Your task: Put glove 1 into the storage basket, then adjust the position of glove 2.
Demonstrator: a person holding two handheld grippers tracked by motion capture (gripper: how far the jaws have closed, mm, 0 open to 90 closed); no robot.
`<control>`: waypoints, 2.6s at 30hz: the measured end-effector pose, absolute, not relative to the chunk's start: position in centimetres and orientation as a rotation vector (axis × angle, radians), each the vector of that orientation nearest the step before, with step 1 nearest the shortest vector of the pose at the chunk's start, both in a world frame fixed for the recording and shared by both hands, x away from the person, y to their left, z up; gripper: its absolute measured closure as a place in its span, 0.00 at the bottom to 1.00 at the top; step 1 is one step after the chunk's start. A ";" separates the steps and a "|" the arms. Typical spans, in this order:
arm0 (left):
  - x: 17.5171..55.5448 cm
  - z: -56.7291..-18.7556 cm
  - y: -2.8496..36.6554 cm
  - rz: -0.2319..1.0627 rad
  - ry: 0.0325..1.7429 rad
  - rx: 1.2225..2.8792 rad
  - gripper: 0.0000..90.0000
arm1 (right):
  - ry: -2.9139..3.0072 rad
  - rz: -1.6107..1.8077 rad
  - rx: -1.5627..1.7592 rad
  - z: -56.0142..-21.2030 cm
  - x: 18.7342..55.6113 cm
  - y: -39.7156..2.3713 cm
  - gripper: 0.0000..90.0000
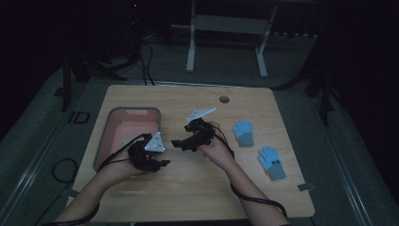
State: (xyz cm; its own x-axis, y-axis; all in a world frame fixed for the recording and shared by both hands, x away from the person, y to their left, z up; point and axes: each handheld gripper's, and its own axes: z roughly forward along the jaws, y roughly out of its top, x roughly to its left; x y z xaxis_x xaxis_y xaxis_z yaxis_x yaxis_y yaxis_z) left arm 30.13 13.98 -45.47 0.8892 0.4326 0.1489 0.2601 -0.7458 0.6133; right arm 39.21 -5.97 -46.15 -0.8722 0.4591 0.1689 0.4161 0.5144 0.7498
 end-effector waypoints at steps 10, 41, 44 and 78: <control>30.0 -46.4 10.5 0.348 0.471 2.434 0.56 | 2.622 1.323 0.819 -46.3 38.6 -10.2 0.15; 27.7 -54.1 5.3 0.264 0.477 2.326 0.09 | 2.531 1.331 1.040 -50.6 37.2 -19.8 0.14; 27.3 -54.5 5.6 0.285 0.500 2.302 0.09 | 2.505 1.312 1.045 -51.0 36.9 -20.8 0.15; 25.2 -55.1 7.8 0.354 0.565 2.163 0.03 | 2.332 0.915 1.238 -53.6 46.1 -26.6 0.60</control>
